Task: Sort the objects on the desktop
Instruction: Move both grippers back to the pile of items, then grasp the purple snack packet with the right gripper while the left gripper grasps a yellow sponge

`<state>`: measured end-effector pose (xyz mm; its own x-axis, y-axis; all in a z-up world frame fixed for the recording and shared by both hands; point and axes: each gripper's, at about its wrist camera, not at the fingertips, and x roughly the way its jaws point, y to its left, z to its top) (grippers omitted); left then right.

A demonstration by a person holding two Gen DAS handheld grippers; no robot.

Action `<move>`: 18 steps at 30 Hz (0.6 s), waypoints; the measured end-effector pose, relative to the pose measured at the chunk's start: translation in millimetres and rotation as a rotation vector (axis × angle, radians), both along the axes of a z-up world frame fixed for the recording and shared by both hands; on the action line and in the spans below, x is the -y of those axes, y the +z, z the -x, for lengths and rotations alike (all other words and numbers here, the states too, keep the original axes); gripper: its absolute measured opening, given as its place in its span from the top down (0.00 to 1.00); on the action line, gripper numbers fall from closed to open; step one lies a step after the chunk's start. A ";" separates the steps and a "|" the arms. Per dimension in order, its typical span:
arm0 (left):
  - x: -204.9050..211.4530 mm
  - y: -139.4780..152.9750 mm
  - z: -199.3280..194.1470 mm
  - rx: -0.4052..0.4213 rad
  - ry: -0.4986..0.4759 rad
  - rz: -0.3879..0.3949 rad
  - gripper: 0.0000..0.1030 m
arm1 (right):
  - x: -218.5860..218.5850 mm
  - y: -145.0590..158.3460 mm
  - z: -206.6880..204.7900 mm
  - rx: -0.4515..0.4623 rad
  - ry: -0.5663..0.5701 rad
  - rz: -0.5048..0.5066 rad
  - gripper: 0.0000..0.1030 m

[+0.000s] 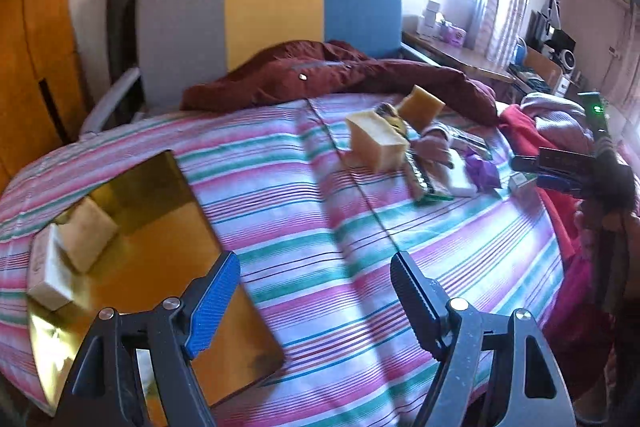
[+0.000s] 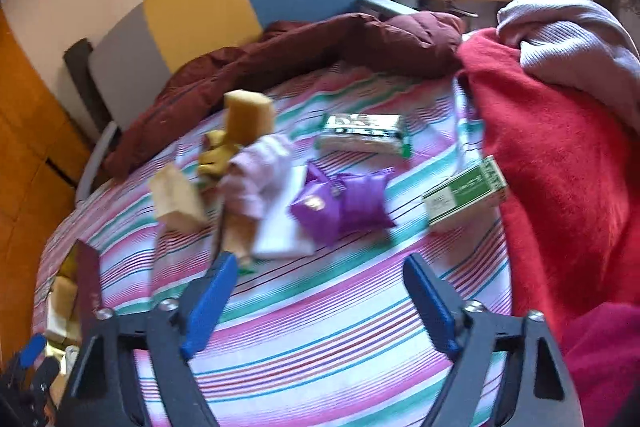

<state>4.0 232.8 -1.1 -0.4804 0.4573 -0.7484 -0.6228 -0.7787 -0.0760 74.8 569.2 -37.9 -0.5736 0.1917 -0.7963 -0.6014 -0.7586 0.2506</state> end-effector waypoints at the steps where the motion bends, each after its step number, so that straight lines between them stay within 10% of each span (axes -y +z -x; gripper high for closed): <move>1: -4.3 -0.9 2.2 0.011 -0.003 -0.003 0.23 | -5.2 -3.5 4.9 0.008 -0.001 0.004 0.23; 18: -68.0 -11.4 50.1 0.099 -0.015 -0.020 0.23 | -33.8 -30.7 52.1 -0.018 0.120 0.037 0.37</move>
